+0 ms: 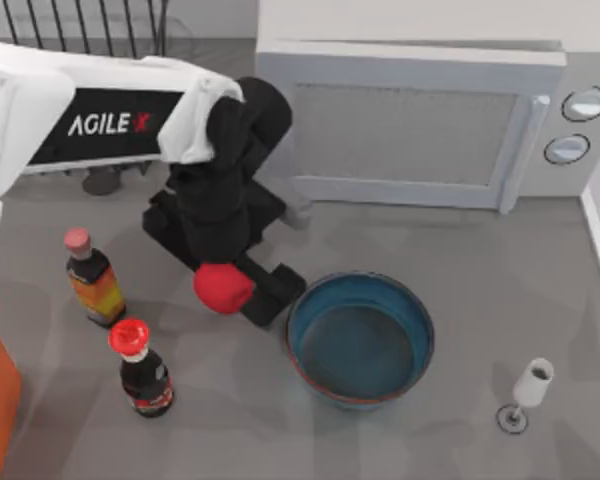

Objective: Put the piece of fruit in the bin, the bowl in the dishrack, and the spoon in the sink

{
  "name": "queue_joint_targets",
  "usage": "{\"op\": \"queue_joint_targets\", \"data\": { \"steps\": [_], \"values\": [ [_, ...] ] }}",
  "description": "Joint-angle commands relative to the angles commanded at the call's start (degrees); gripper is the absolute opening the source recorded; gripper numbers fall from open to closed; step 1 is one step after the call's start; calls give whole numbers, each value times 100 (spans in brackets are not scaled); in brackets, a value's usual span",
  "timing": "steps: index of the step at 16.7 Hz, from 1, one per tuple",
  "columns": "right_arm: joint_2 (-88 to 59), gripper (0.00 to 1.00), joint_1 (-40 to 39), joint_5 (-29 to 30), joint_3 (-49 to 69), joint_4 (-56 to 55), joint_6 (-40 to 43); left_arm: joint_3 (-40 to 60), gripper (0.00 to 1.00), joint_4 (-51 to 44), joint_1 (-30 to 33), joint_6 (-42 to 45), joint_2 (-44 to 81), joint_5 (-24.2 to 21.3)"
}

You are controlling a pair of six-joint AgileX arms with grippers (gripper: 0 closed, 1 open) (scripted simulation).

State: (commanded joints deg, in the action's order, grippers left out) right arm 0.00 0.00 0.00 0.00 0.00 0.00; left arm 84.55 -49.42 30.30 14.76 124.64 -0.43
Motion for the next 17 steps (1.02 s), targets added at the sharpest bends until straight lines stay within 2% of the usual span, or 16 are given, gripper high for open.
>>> {"op": "queue_joint_targets", "data": {
  "steps": [11, 17],
  "values": [
    [0, 100, 0, 0, 0, 0, 0, 0, 2, 0, 0, 0, 0, 0],
    [0, 100, 0, 0, 0, 0, 0, 0, 0, 0, 0, 0, 0, 0]
  ]
}}
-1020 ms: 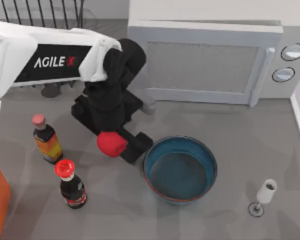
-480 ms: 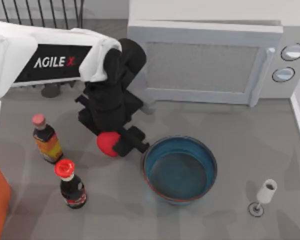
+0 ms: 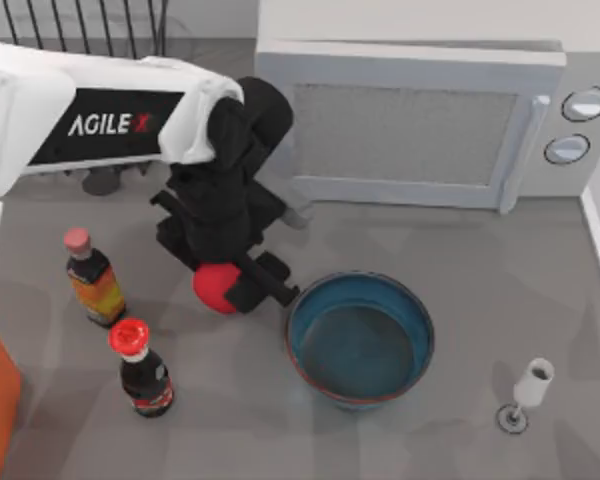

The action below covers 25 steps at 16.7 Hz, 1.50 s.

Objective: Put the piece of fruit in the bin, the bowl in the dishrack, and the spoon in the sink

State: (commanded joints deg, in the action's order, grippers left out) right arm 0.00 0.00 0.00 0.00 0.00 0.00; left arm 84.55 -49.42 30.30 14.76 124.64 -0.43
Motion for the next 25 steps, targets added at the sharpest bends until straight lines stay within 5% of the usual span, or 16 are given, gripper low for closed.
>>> {"op": "queue_joint_targets", "data": {
  "steps": [6, 13, 19, 25],
  "values": [
    [0, 100, 0, 0, 0, 0, 0, 255, 0, -266, 6, -5, -165, -8],
    [0, 100, 0, 0, 0, 0, 0, 1346, 0, -1935, 12, -21, -575, -4],
    [0, 100, 0, 0, 0, 0, 0, 1466, 0, -2054, -1, -18, -661, -1],
    [0, 100, 0, 0, 0, 0, 0, 1519, 0, -2125, -813, 1226, -1335, 56]
  ]
}}
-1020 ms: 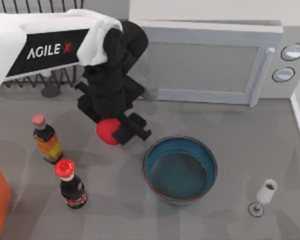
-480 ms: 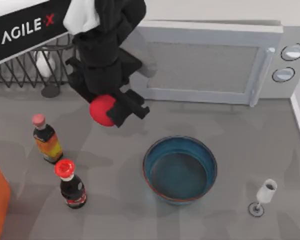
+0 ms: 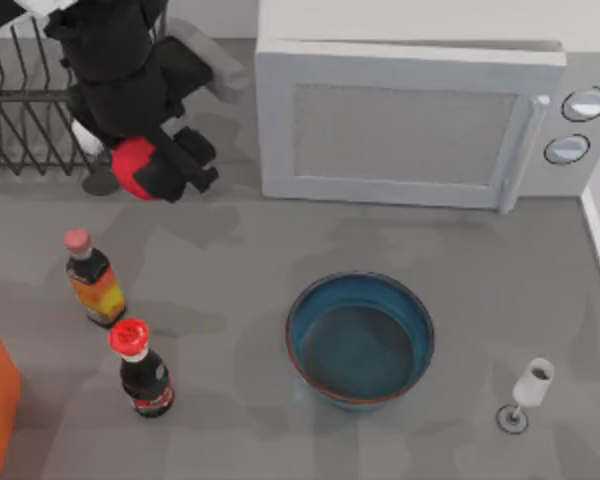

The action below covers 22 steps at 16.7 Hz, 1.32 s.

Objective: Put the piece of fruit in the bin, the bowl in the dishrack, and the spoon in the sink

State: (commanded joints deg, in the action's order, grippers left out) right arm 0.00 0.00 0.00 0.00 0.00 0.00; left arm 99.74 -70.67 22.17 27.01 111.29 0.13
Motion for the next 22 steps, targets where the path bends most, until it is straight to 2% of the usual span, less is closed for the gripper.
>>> {"op": "queue_joint_targets", "data": {
  "steps": [3, 6, 13, 18, 22],
  "values": [
    [0, 100, 0, 0, 0, 0, 0, -15, 0, -124, -728, 1381, -544, 32],
    [0, 100, 0, 0, 0, 0, 0, -229, 0, -276, -1540, 3123, -1176, 40],
    [0, 100, 0, 0, 0, 0, 0, -1601, 0, -649, -3236, 6379, -2640, -64],
    [0, 100, 0, 0, 0, 0, 0, -2855, 0, -836, -3955, 7829, -3378, -211],
    [0, 100, 0, 0, 0, 0, 0, -3404, 0, -956, -4218, 8392, -3620, -292]
  ]
}}
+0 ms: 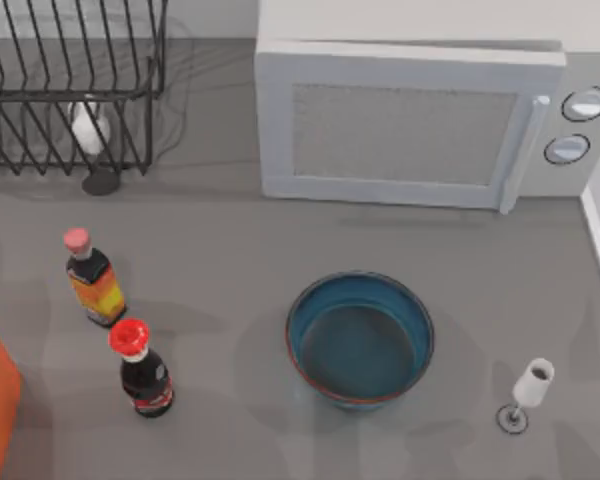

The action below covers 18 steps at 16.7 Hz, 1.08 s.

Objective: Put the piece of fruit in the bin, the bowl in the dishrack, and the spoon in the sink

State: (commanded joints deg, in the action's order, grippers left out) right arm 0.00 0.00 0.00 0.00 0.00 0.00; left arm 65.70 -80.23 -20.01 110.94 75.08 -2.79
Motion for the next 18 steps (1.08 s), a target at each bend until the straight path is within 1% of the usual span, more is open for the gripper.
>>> {"op": "queue_joint_targets", "data": {
  "steps": [7, 14, 18],
  "values": [
    [0, 100, 0, 0, 0, 0, 0, -111, 0, 100, 14, 42, 22, 1],
    [0, 100, 0, 0, 0, 0, 0, -1350, 0, 1454, -4, 25, 122, -2],
    [0, 100, 0, 0, 0, 0, 0, -1516, 0, 1621, -4, 24, 134, -5]
  ]
}}
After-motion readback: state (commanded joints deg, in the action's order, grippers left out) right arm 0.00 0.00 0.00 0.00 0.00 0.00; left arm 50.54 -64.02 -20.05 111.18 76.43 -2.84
